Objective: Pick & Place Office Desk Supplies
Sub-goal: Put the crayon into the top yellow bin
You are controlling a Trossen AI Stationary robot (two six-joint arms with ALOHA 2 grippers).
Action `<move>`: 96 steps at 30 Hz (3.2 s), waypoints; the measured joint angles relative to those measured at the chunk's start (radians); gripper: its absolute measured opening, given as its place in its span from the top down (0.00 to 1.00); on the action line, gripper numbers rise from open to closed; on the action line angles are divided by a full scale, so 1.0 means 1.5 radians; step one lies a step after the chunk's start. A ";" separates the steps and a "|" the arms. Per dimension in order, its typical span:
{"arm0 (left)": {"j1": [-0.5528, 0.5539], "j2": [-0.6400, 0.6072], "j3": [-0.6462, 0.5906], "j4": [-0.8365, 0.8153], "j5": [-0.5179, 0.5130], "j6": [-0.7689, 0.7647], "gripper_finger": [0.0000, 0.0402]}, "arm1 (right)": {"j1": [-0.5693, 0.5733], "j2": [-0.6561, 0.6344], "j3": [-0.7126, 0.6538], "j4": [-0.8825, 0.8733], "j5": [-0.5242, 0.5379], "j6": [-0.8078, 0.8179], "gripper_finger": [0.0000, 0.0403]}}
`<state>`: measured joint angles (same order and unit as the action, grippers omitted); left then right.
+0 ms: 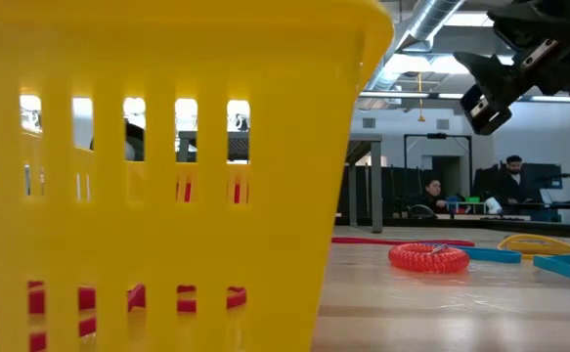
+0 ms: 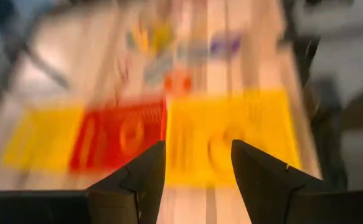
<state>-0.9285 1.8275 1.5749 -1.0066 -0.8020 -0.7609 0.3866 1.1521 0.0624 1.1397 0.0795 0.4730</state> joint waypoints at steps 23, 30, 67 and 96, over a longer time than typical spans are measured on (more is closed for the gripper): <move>0.102 0.006 -0.203 -0.072 0.178 -0.173 0.56 | 0.000 0.071 0.000 0.015 -0.002 -0.016 0.55; 0.140 0.007 -0.260 -0.007 0.184 -0.141 0.56 | 0.000 0.071 0.000 0.014 -0.003 -0.026 0.55; 0.223 0.007 -0.342 0.056 0.224 -0.125 0.60 | -0.042 0.071 0.000 0.002 -0.023 -0.141 0.55; 0.223 0.007 -0.341 0.061 0.251 -0.124 0.94 | -0.042 0.071 0.000 0.002 -0.023 -0.141 0.55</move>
<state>-0.5938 1.8374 1.0637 -0.9146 -0.4263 -0.9474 0.3241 1.2583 0.0628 1.1435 0.0444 0.2619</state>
